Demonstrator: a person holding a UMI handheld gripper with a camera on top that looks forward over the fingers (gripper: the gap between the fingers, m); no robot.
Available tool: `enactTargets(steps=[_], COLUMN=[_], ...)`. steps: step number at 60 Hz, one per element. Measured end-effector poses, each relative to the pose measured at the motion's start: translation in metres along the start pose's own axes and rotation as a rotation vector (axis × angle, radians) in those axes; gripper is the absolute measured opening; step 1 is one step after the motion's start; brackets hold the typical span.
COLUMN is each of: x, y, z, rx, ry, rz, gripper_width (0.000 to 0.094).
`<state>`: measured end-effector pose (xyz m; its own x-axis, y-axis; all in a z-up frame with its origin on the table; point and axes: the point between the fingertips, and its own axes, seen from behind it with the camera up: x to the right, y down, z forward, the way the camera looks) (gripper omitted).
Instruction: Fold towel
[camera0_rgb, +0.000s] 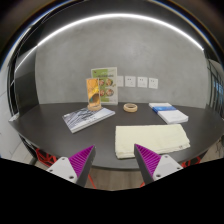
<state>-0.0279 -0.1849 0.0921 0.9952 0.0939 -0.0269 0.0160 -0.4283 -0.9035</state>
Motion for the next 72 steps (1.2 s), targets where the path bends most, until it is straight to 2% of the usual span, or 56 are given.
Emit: enactTargets(steps=[7,17,30,33,34,36,40,41,57,62,68,72], x=[0.0,0.005,0.01,0.012,0.012,0.016,0.036,0.04,0.037,0.053,0.104,0.151], y=[-0.007,-0.009,0.031,0.034,0.033,0.034,0.033,0.032,0.022,-0.017,-0.07,-0.09], z=[0.051,0.113,0.159,0.161,0.162,0.163,0.163,0.164,0.161,0.142,0.12,0.11], rx=[-0.007,-0.014,-0.109,-0.104,-0.095,-0.09,-0.085,-0.077,-0.024,0.052,0.142,0.169], ry=[0.05,0.064,0.008,-0.005,-0.009,-0.006,0.05,0.066,-0.032,-0.048,-0.016,0.023], rz=[-0.038,-0.087,-0.084,-0.104,-0.115,-0.128,-0.115,-0.106,-0.093,-0.062,-0.009,0.038], gripper_width=[0.0794,0.0769,0.0674,0.0615,0.064,0.0536,0.0189,0.0078,0.0009,0.0009,0.0008,0.0009])
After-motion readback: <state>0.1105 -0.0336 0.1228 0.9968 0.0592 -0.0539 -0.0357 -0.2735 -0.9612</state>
